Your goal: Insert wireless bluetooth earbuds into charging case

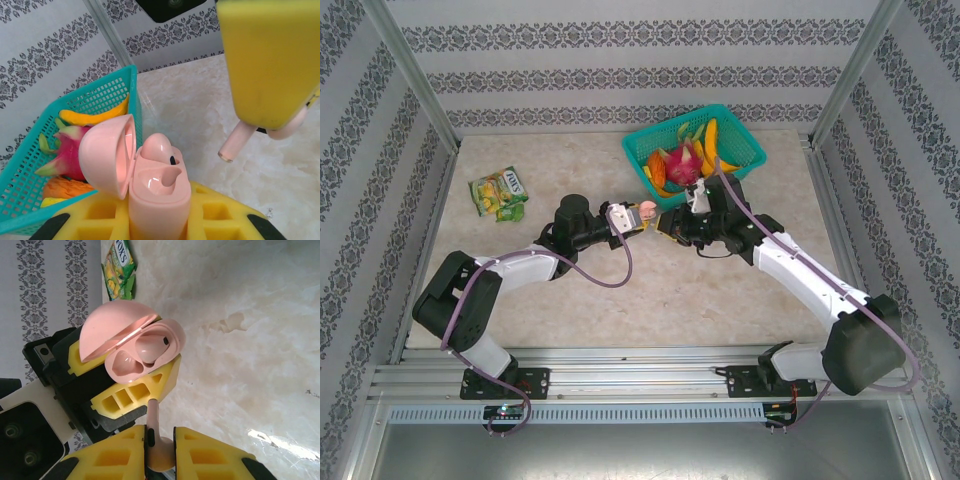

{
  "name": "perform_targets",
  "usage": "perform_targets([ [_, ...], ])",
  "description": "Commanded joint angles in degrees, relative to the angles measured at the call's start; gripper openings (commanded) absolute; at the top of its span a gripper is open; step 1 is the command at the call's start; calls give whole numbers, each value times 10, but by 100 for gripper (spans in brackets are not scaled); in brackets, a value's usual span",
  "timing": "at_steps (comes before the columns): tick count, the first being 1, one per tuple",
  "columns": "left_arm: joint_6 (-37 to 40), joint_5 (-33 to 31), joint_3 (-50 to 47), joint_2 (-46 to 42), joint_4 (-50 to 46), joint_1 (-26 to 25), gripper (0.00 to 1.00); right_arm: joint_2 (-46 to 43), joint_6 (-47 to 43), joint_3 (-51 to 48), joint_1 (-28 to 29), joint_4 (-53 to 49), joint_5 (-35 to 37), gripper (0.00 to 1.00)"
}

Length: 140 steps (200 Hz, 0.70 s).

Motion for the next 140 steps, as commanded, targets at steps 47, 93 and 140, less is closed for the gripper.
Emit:
perform_targets([
  [47,18,19,-8,-11,16,3,0,6,9,25,9,12,4,18],
  [93,23,26,-8,-17,3,-3,0,17,9,33,10,15,6,18],
  [140,28,30,-8,-23,-7,-7,0,25,9,37,10,15,8,18],
])
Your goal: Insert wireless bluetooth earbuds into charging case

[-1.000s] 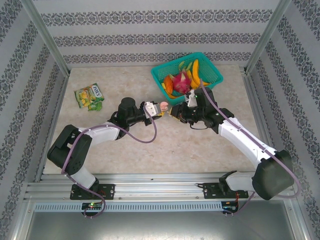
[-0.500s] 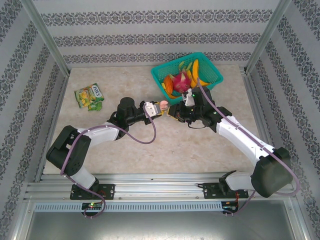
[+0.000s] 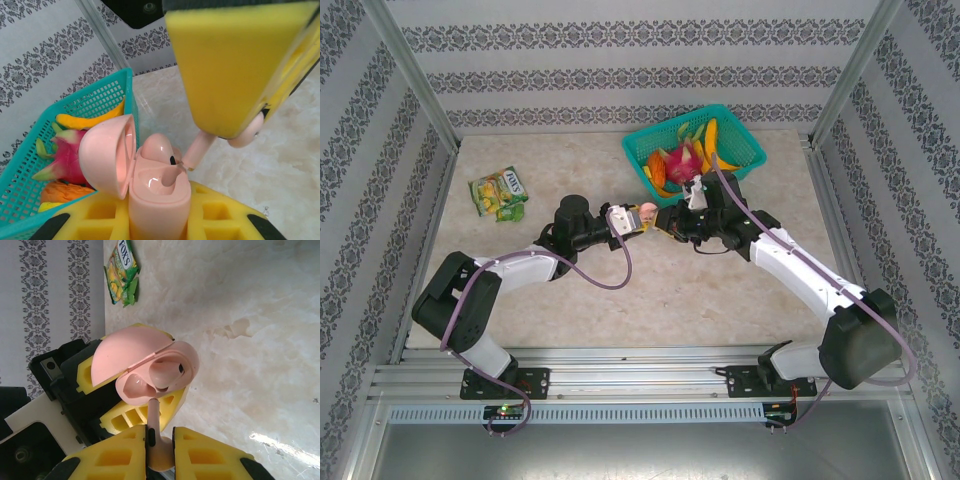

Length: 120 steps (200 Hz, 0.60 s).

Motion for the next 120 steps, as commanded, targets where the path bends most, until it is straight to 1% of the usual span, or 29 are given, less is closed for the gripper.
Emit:
perform_targets([
  [1,17,20,-5,-20,-6,-5,0,5,7,18,7,11,6,17],
  [52,21,28,-2,-23,-18,-10,0,8,5,20,8,10,11,18],
  [120,24,23,-4,-27,-20,-14,0,14,4,19,8,8,9,17],
])
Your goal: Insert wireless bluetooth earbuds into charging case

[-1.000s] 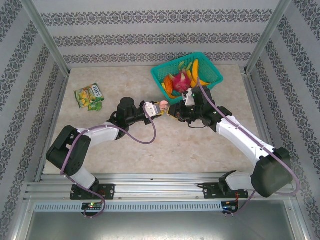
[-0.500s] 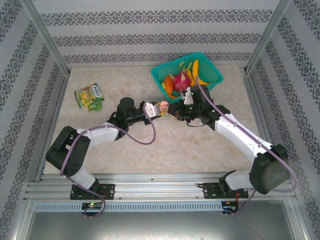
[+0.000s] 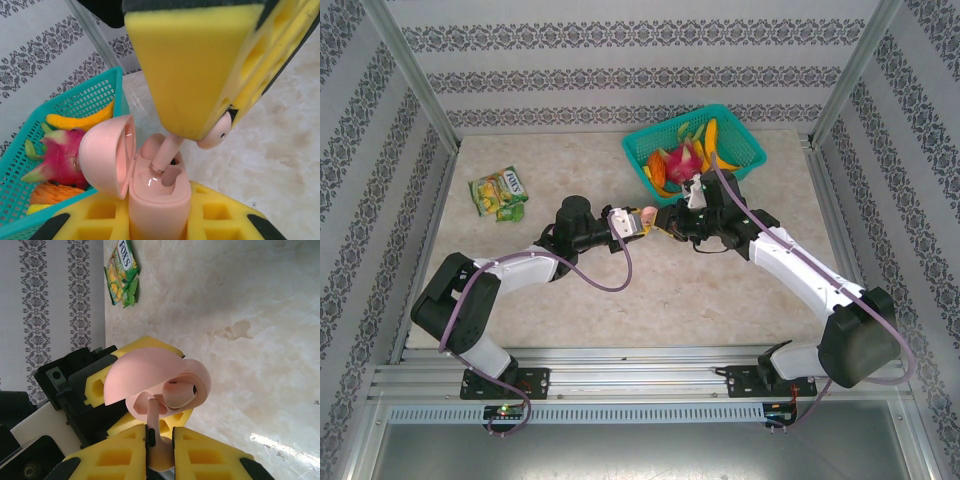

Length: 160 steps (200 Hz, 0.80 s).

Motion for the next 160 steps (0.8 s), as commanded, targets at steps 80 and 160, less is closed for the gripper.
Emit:
perform_targets([
  [80,21,9,4,-24,-2,-8,0,1,2,-3,5,4,9,17],
  [160,27,1,6,-27,-10,-7,0,-6,2,-18,-3,3,8,16],
])
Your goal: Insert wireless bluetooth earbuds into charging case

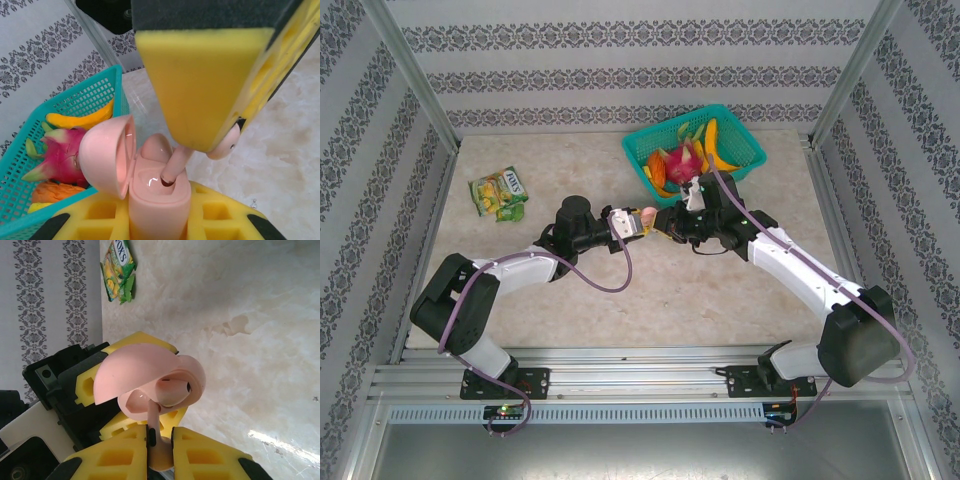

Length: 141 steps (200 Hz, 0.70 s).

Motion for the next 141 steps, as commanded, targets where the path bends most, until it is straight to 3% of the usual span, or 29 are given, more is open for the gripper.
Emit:
perform_targets([
  [1,18,5,6,-23,-1,-7,0,-9,2,-12,-4,2,9,16],
  [141,38,38,17,-35,-45,-10,0,30,4,43,-8,-37,13,16],
])
